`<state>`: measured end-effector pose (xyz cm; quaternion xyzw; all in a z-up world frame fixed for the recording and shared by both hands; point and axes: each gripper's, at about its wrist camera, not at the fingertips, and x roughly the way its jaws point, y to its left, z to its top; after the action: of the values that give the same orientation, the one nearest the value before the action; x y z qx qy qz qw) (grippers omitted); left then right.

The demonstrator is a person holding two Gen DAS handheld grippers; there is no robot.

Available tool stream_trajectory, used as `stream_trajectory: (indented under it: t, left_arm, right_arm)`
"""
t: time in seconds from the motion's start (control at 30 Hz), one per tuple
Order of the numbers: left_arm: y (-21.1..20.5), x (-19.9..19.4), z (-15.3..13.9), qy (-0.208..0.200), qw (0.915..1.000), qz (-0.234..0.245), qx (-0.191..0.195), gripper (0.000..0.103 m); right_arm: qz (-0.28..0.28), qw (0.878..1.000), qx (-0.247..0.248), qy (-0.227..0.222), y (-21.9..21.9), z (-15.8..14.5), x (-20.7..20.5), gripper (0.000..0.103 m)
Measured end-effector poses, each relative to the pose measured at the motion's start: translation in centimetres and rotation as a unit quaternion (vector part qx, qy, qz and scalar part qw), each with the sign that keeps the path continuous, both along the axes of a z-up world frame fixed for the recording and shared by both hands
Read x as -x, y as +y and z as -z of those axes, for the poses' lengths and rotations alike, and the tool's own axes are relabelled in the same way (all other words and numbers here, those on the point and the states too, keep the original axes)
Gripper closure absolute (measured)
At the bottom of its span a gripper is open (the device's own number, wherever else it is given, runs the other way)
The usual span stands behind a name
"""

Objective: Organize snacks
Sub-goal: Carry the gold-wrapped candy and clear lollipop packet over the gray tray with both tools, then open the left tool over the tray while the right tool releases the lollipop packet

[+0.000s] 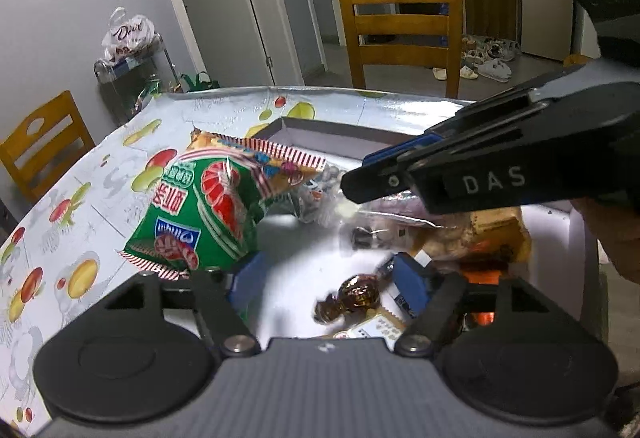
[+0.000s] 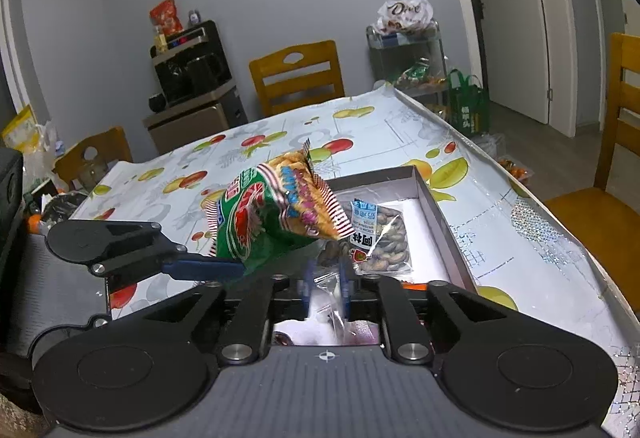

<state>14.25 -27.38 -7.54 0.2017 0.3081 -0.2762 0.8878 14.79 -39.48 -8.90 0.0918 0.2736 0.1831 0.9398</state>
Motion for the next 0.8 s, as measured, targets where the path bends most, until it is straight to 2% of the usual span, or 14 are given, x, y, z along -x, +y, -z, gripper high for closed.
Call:
stream_trajectory:
  t: [0.03, 0.1, 0.23, 0.3, 0.37, 0.4, 0.57, 0.8]
  left_arm:
    - [0.0, 0.0, 0.0, -0.001, 1.0, 0.0, 0.0, 0.028]
    - [0.1, 0.0, 0.0, -0.002, 1.0, -0.001, 0.001, 0.024]
    - [0.4, 0.0, -0.1, 0.001, 1.0, -0.002, 0.007, 0.021]
    - [0.6, 0.2, -0.2, 0.005, 0.9999, -0.001, 0.012, 0.019]
    - [0.7, 0.4, -0.3, 0.01, 0.9998, -0.002, 0.019, 0.015]
    - [0.8, 0.5, -0.3, 0.011, 0.9997, -0.004, 0.022, 0.012]
    - [1.0, 0.9, -0.4, 0.021, 0.9994, -0.006, 0.026, 0.012]
    - [2.1, 2.2, -1.5, 0.022, 0.9982, 0.001, 0.055, 0.012]
  right_arm:
    - [0.002, 1.0, 0.0, 0.0, 0.0, 0.0, 0.0, 0.071]
    - [0.005, 1.0, -0.003, -0.001, 0.0, -0.1, 0.0, 0.053]
    - [0.003, 1.0, 0.002, -0.001, 0.0, -0.3, 0.4, 0.034]
    - [0.002, 1.0, 0.002, -0.002, -0.1, -0.4, 0.6, 0.018]
    - [0.004, 1.0, 0.004, -0.003, -0.3, -0.6, 1.0, 0.011]
    - [0.005, 1.0, 0.006, -0.003, -0.3, -0.7, 1.1, 0.009]
    - [0.011, 1.0, 0.018, -0.001, -0.2, -1.0, 1.8, 0.001]
    - [0.03, 0.999, 0.034, 0.0, 0.2, -1.8, 2.7, 0.0]
